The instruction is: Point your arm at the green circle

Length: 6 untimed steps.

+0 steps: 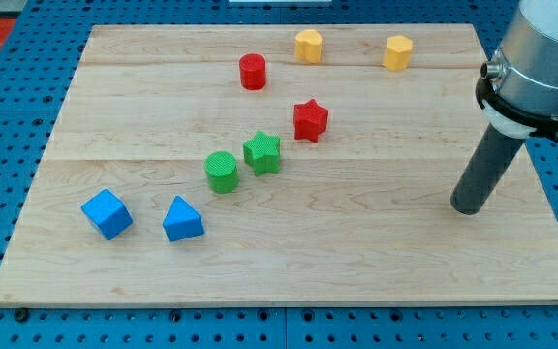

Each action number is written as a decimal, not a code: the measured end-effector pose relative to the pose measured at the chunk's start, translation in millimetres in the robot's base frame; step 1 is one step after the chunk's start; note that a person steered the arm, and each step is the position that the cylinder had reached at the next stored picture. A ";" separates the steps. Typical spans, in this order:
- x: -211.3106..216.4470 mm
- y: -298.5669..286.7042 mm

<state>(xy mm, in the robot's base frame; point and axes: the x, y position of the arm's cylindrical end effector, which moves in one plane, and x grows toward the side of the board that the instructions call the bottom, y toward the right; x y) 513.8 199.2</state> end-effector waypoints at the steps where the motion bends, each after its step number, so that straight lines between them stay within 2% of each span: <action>1: 0.0 0.0; 3: 5.2 -58.2; 5: 5.2 -217.2; 6: -13.6 -256.8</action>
